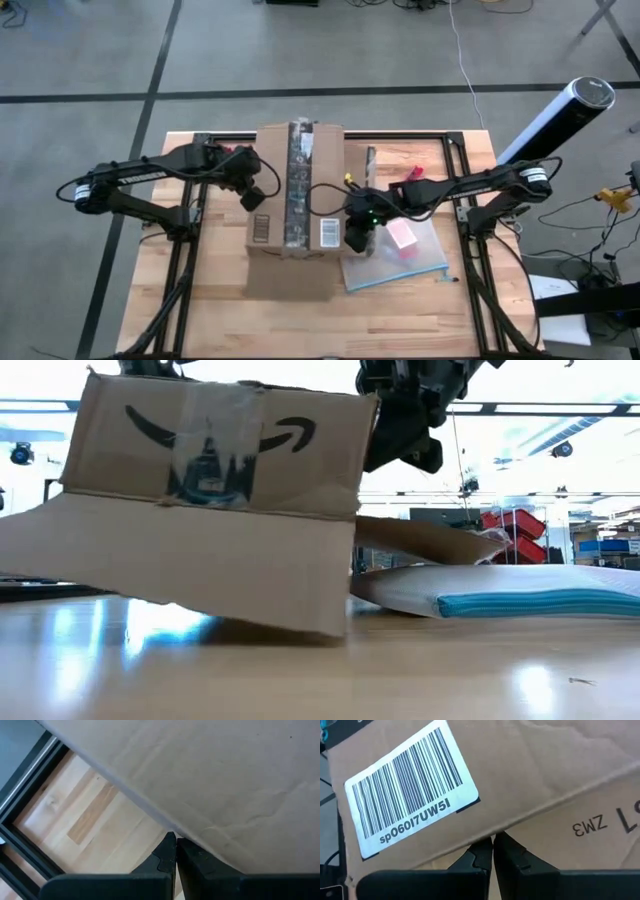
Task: Unpack boxes
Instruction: Break down the box using the red cutter
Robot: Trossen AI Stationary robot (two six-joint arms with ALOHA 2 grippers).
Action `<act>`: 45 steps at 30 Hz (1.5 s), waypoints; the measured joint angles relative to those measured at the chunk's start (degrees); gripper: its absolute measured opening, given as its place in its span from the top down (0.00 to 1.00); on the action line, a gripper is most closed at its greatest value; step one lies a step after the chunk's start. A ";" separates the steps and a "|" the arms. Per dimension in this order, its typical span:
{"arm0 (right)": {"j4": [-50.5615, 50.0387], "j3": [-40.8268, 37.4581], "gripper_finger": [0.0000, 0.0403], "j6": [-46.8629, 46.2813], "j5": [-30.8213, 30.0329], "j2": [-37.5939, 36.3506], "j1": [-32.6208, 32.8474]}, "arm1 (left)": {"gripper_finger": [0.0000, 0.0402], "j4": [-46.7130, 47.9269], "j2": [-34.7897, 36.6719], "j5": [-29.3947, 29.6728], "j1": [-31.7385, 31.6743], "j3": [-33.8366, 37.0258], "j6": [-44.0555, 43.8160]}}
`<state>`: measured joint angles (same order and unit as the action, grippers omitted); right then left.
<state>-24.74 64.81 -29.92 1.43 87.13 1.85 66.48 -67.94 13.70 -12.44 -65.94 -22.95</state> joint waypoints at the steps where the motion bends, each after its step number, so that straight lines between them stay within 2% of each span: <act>1: -0.08 -0.33 1.00 -0.27 0.17 0.00 0.00 | 1.00 -0.10 -0.07 -0.15 0.01 0.01 0.03; 12: -1.21 -1.72 1.00 -3.30 0.56 -0.11 0.00 | 1.00 2.80 0.53 -0.69 0.08 -2.40 0.03; 17: -1.58 -1.70 1.00 -3.25 1.00 -0.11 0.02 | 1.00 8.33 0.54 2.01 0.06 -3.60 -0.32; 20: -1.72 -1.70 1.00 -3.03 1.13 -0.11 0.02 | 1.00 7.58 0.70 2.29 0.03 -4.31 -0.41; 23: -1.78 -1.70 1.00 -2.45 1.13 -0.11 -0.38 | 1.00 0.42 1.07 1.61 0.03 -4.82 1.13; 27: -2.01 -1.70 1.00 -2.44 -0.95 -0.52 -0.83 | 1.00 -14.63 -0.07 -1.59 0.01 -4.26 4.41; 32: -2.94 -1.70 1.00 -2.79 -6.70 -4.01 -1.14 | 1.00 -27.76 -7.00 -6.43 0.01 -4.21 9.90; 36: -10.22 -1.67 1.00 -5.05 -14.98 -8.15 -1.35 | 1.00 -36.56 -14.83 -14.03 0.06 -4.69 12.78; 39: -17.55 -1.67 1.00 -7.14 -19.25 -11.22 -1.55 | 1.00 -40.59 -20.91 -18.77 0.55 -5.92 13.54; 45: -27.13 -1.77 1.00 -10.08 -19.33 -14.25 -1.51 | 1.00 -41.07 -30.08 -20.51 0.64 -12.89 18.92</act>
<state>-51.87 63.04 -40.00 -17.90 72.89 0.34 25.40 -98.01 -6.81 -11.79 -78.83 -4.03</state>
